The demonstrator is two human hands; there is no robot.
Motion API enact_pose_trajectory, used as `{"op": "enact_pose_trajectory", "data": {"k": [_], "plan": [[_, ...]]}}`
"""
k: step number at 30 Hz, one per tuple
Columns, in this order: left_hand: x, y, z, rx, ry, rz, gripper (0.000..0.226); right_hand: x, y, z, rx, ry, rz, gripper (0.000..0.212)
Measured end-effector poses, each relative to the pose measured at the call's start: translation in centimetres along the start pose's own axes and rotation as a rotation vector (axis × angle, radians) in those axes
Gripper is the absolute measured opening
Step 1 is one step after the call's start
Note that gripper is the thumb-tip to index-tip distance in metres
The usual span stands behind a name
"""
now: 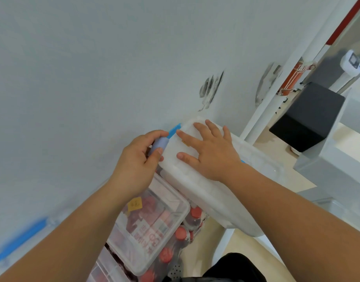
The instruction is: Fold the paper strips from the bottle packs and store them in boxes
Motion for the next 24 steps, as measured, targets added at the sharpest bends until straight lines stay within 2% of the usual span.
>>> {"op": "enact_pose_trajectory", "data": {"k": [4,8,10,12,15,18,24], "plan": [[0.0,0.0,-0.6,0.072,0.042,-0.018,0.038,0.1,0.1,0.2,-0.006,0.008,0.025,0.071],[0.3,0.2,-1.7,0.178,0.109,-0.003,0.037,-1.4,-1.9,-0.6,0.253,-0.018,-0.04,0.075],[0.2,0.1,-2.2,0.22,0.136,-0.02,0.038,-3.5,-3.4,-2.7,0.258,0.051,-0.152,0.068],[-0.4,0.0,-3.1,0.242,0.182,-0.059,0.038,-6.1,-4.3,-5.3,0.124,0.168,-0.244,0.054],[-1.6,0.5,-5.4,0.248,0.307,-0.077,0.041,-9.0,-4.1,-7.4,0.078,0.287,-0.269,0.042],[-2.6,2.3,-6.9,0.23,0.394,-0.024,0.038,-9.9,-3.6,-7.9,0.093,0.36,-0.274,0.038],[-3.5,3.7,-6.5,0.217,0.368,-0.025,0.041,-9.7,-3.6,-8.5,0.198,0.437,-0.335,0.028]]}}
Point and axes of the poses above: each hand's wrist, its own x-axis towards the middle knuckle, its own y-axis out of the palm, z = x × y, the point moved 9 cm from there along x, towards the middle knuckle, and after that the axes turned 14 degrees about x, right-handed, at the moved point
